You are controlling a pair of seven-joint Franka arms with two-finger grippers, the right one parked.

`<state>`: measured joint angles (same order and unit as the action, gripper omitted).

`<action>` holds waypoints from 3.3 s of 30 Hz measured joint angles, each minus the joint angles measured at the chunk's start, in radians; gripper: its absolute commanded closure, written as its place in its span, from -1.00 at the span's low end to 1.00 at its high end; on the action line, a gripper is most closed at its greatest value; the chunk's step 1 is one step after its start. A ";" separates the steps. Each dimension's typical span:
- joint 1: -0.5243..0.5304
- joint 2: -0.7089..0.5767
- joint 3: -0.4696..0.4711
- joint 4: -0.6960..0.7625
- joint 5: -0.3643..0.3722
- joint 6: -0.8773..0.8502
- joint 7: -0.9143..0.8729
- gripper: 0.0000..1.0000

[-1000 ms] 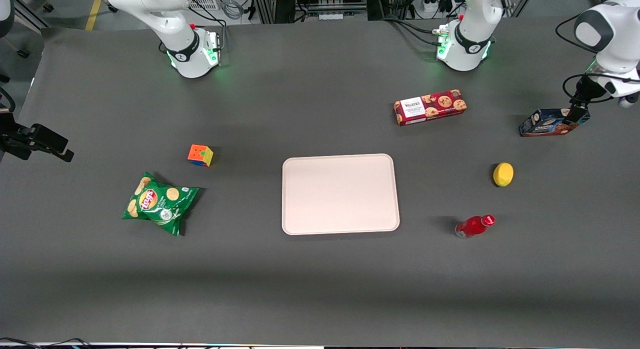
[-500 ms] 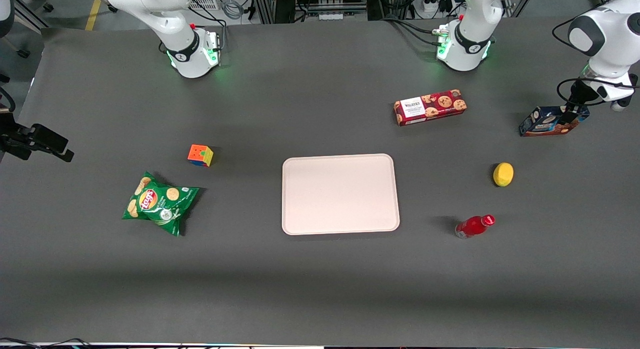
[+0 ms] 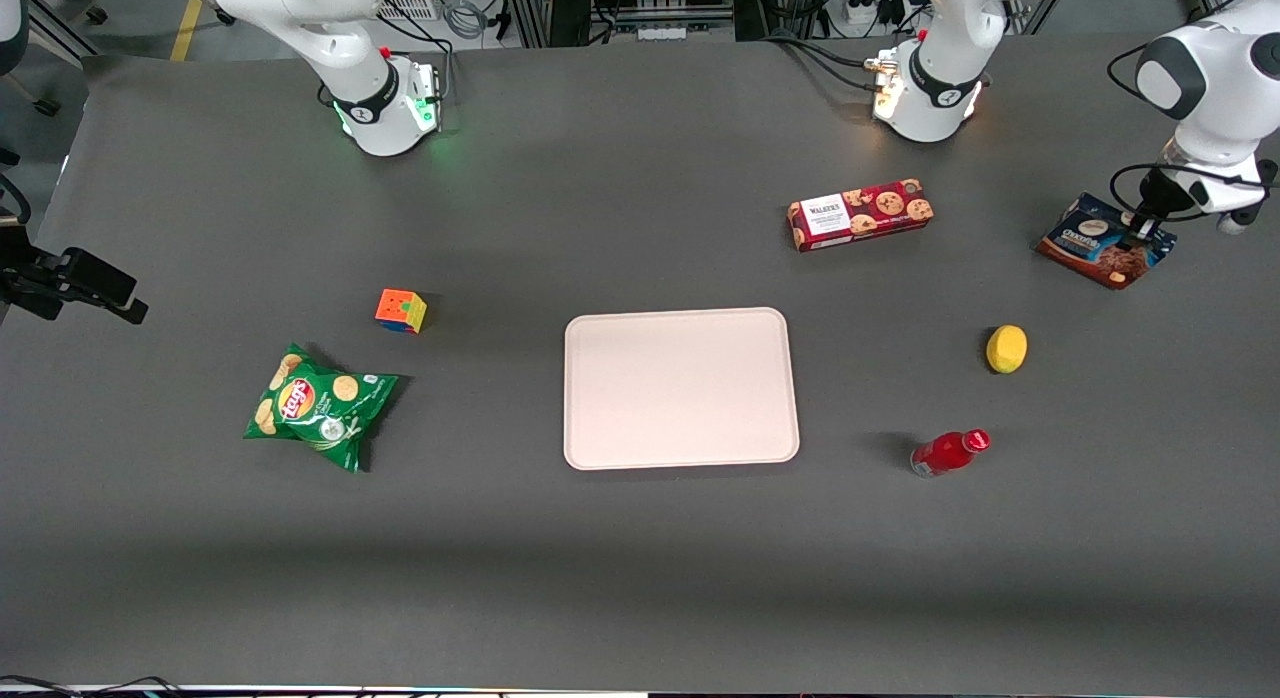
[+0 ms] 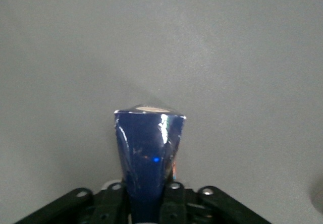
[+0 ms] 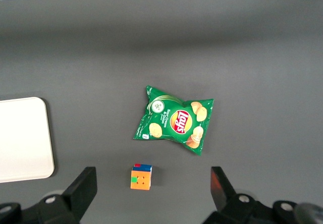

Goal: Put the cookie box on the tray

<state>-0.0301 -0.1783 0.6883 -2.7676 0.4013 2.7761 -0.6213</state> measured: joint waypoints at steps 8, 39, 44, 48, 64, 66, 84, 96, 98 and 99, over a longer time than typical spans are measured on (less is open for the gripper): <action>-0.004 -0.061 -0.181 0.183 -0.078 -0.291 0.008 1.00; -0.056 0.157 -0.870 1.270 -0.507 -1.421 0.279 1.00; -0.069 0.264 -0.970 1.248 -0.526 -1.295 0.274 1.00; -0.082 0.344 -1.031 1.168 -0.527 -1.096 0.246 1.00; -0.089 0.527 -1.070 0.855 -0.405 -0.439 0.190 1.00; -0.089 0.554 -1.070 0.848 -0.372 -0.390 0.170 1.00; -0.095 0.658 -1.073 0.846 -0.190 -0.257 0.034 0.43; -0.096 0.660 -1.073 0.847 -0.165 -0.249 0.015 -1.00; -0.096 0.660 -1.073 0.850 -0.165 -0.249 0.013 -1.00; -0.096 0.660 -1.073 0.853 -0.164 -0.249 0.013 -1.00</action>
<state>-0.1258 0.4813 -0.3851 -1.9151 0.2369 2.5275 -0.6086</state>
